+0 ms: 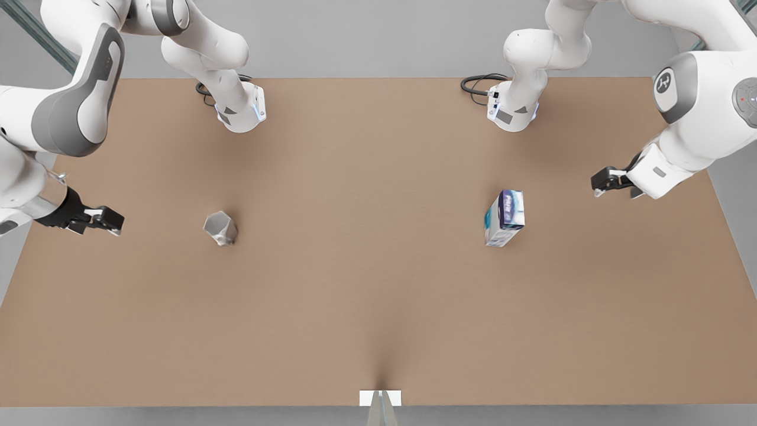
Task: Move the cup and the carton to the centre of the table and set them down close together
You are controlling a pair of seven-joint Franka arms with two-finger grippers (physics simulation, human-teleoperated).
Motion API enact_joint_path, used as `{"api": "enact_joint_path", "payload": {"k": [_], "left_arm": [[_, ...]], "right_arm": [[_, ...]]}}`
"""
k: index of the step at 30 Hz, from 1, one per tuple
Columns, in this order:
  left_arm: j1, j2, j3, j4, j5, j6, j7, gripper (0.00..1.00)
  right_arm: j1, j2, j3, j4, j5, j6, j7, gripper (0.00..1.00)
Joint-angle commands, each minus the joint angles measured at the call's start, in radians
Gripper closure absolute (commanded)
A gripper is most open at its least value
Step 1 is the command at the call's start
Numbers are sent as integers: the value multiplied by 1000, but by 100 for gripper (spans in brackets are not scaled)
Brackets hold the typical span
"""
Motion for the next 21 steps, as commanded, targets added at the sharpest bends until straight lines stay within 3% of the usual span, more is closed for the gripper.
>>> {"api": "enact_joint_path", "payload": {"k": [1, 8, 13, 21], "left_arm": [[-8, 0, 0, 0, 5, 0, 0, 0], [-6, 31, 5, 12, 2, -40, 2, 0], [-3, 49, 12, 41, -2, -48, 14, 0], [-6, 41, 14, 52, 2, -97, 5, 0]], "right_arm": [[0, 0, 0, 0, 0, 0, 0, 0], [57, 44, 5, -26, -14, 26, -6, 0], [100, 38, 6, -236, -2, 262, -9, 0], [86, -75, 37, -502, 2, 241, -51, 0]]}}
